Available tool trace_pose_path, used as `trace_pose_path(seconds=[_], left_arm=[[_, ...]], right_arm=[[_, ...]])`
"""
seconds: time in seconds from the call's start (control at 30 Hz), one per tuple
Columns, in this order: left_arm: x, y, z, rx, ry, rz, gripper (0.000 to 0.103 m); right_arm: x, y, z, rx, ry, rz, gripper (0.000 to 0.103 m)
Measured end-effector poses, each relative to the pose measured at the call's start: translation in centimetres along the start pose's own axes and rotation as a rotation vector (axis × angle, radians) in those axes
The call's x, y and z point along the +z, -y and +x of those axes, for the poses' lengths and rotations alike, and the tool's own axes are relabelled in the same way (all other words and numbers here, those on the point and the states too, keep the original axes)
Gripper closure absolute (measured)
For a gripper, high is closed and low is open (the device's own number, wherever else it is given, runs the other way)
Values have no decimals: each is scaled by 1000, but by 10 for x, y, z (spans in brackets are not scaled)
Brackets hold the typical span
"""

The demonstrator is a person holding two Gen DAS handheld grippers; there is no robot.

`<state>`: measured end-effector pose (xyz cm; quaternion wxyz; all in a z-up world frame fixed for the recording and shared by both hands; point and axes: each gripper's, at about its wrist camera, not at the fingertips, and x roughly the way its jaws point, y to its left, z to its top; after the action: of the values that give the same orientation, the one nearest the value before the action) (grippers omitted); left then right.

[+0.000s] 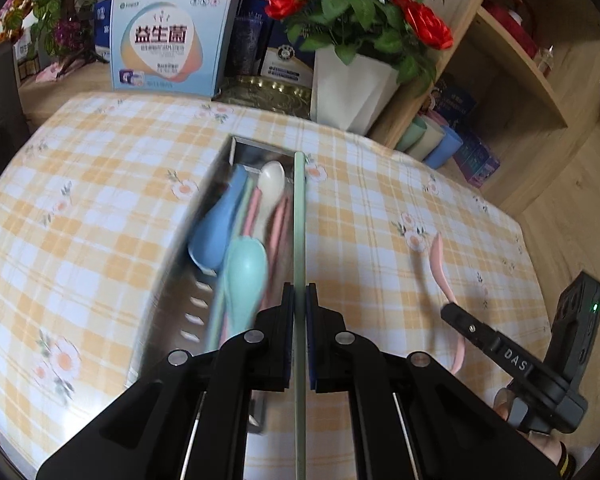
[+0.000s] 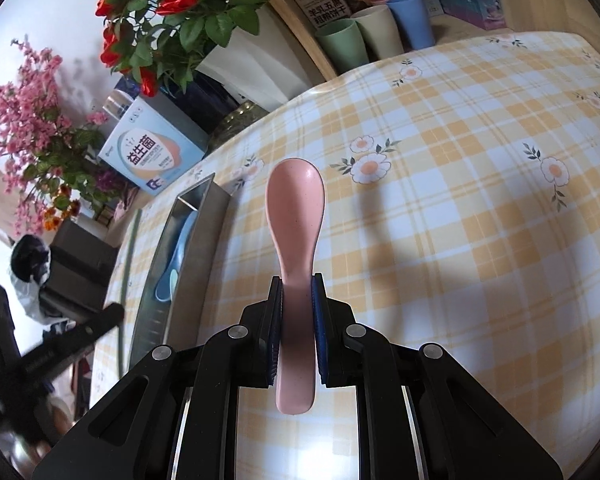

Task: Organize utensils
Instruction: 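Lower the green chopstick into the basket with the left gripper while the right lifts the pink spoon, then open the left gripper to release the green chopstick and withdraw it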

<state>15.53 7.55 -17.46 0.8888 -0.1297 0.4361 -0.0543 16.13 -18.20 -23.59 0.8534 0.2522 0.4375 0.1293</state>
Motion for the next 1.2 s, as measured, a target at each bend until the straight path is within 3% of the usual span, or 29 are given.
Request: trace_pose_path(seconds=[0.23, 0.5, 0.8, 1.2], left_arm=[[30, -11, 1, 4, -22, 116, 97], [39, -19, 39, 60, -114, 204, 97], [35, -38, 68, 103, -189, 160, 97], [25, -35, 83, 141, -236, 217, 97]], right_arm=[[0, 9, -4, 3, 12, 41, 89], [-1, 17, -8, 5, 25, 73, 89], [-3, 23, -10, 5, 26, 95, 89], [-5, 26, -12, 8, 24, 107, 89]])
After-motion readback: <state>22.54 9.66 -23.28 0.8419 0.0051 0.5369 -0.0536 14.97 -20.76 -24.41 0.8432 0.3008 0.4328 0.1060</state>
